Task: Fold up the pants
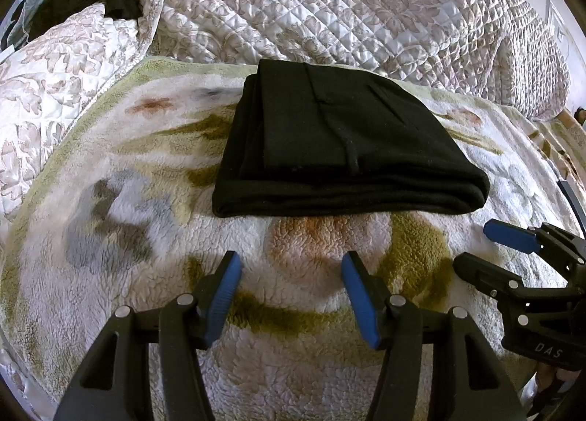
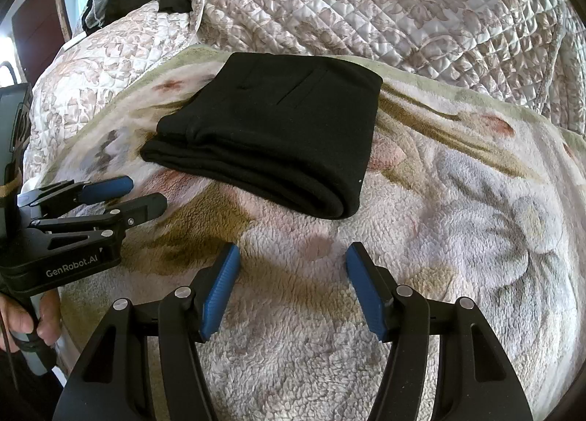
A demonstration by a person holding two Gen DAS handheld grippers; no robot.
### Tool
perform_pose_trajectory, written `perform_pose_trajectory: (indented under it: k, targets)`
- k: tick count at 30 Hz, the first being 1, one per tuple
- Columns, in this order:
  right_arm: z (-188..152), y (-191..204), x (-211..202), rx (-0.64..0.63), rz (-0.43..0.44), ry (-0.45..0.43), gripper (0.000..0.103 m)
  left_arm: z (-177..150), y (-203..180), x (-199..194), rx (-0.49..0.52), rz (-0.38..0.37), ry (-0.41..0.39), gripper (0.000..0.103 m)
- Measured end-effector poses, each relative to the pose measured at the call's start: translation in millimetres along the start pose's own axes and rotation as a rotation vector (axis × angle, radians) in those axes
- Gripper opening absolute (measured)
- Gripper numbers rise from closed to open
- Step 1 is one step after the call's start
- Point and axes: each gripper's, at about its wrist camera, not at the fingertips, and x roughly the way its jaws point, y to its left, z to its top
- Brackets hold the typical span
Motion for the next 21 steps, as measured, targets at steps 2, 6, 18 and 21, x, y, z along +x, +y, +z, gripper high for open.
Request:
perform_pose_trajectory:
  k: [2, 6, 18, 21]
  targets:
    - [0.0, 0.1, 0.0, 0.0, 0.0, 0.0, 0.061, -0.1, -1.0, -0.2, -0.001, 0.0, 0.0, 0.061]
    - [0.0, 0.3, 0.0, 0.0, -0.001, -0.001, 0.061, -0.1, -1.1, -0.2, 0.0, 0.001, 0.0, 0.061]
    - [-0.4, 0.6, 0.1, 0.0, -0.002, -0.002, 0.062, 0.1, -1.9, -0.1, -0.001, 0.003, 0.001, 0.061]
    - [-0.4, 0.8, 0.2, 0.0, -0.002, -0.002, 0.062, 0.2, -2.3, -0.3, -0.002, 0.003, 0.001, 0.061]
